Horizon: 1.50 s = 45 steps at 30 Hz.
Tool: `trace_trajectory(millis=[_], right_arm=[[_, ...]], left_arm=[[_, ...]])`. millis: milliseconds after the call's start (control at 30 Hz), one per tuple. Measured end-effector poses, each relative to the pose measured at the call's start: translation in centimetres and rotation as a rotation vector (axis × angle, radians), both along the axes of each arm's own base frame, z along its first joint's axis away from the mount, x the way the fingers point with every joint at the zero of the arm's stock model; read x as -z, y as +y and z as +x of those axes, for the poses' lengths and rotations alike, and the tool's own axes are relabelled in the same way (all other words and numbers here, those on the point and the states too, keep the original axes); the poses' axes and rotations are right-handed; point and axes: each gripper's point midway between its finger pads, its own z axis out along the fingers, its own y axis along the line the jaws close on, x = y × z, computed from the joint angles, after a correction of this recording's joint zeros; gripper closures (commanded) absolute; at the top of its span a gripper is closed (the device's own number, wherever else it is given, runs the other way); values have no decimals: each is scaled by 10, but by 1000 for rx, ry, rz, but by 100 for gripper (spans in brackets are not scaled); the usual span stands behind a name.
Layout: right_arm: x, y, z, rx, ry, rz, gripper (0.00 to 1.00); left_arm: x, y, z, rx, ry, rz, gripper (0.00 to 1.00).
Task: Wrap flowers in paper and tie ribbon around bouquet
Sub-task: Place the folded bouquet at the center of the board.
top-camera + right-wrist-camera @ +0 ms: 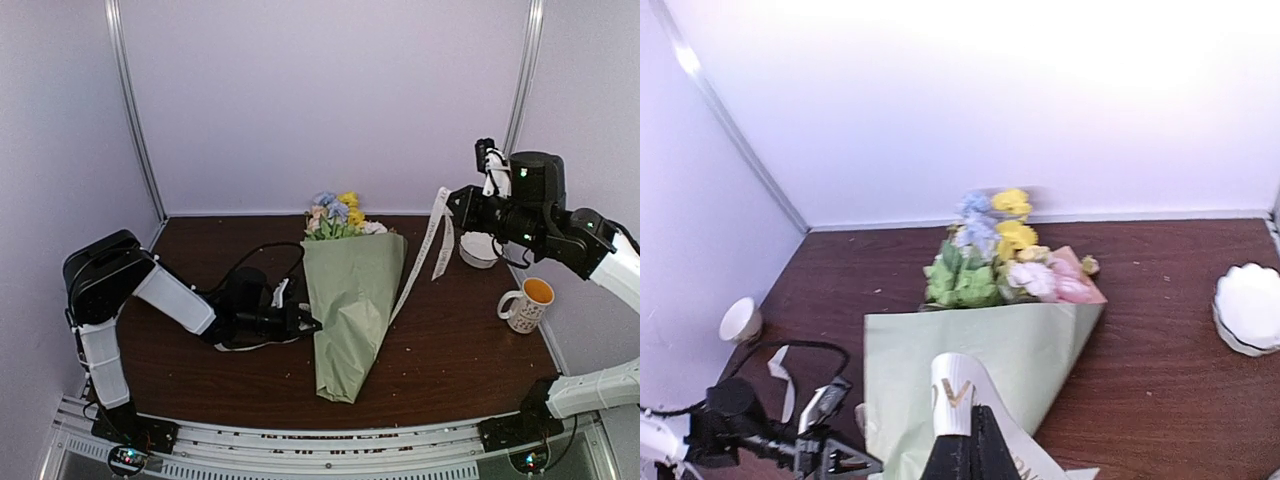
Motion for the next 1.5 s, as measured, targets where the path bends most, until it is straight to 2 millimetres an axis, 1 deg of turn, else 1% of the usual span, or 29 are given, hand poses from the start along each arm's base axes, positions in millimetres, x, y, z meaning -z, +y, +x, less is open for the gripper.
trace_trajectory(millis=[67,133,167,200,233,267,300,333,400,433,467,600,633,667,733,833,933,1033,1100,1200,1267,1300,1333,1367,1400,1467,1500], right_arm=[[-7,29,-6,-92,-17,-7,100],[-6,58,-8,-178,-19,-7,100],[-3,71,-5,-210,-11,-7,100],[2,87,-6,-253,-1,-10,100],[11,103,-3,-288,16,-13,100],[23,120,0,-323,40,-15,100],[37,133,3,-346,70,-19,100],[57,147,6,-373,111,-29,100],[97,168,12,-399,201,-44,100],[114,175,15,-405,240,-49,100],[136,181,17,-407,288,-63,100],[205,194,22,-399,437,-110,100],[217,195,23,-396,463,-119,100],[231,197,23,-392,493,-127,100],[253,197,24,-382,543,-137,100],[273,197,25,-369,596,-136,100],[287,197,25,-362,631,-135,100],[295,198,25,-359,652,-128,100],[297,199,25,-359,656,-122,100],[295,201,25,-363,656,-110,100],[295,202,25,-364,657,-101,100],[295,202,25,-365,657,-99,100],[294,203,25,-365,656,-98,100],[294,203,25,-366,655,-97,100],[294,203,25,-366,654,-96,100],[295,203,25,-366,654,-97,100],[295,203,25,-367,655,-98,100]], left_arm=[[6,-2,0,5,6,9,100],[11,-2,-1,6,13,17,100],[13,-2,-1,5,15,20,100],[14,-2,-1,6,17,21,100],[14,-2,-1,6,18,22,100],[15,-2,-1,5,18,22,100],[15,-2,-1,5,18,21,100],[15,-2,-1,5,17,21,100],[16,-2,0,5,17,21,100],[16,-2,-1,5,18,21,100],[17,-2,-1,6,18,22,100],[17,-2,0,4,17,23,100],[17,-2,0,3,17,23,100],[17,-2,0,3,17,23,98],[17,-2,0,1,16,25,89],[19,-1,2,-8,7,37,73],[23,4,3,-20,-6,77,64],[15,12,4,-23,-53,136,54],[-1,16,8,-17,-116,180,48],[-38,24,21,-34,-249,251,36],[-64,35,28,-71,-334,293,34],[-77,45,31,-93,-376,317,33],[-86,54,35,-117,-402,338,32],[-93,64,38,-141,-425,364,29],[-98,81,46,-183,-442,404,24],[-100,114,63,-269,-443,476,10],[-98,133,73,-318,-429,516,6]])
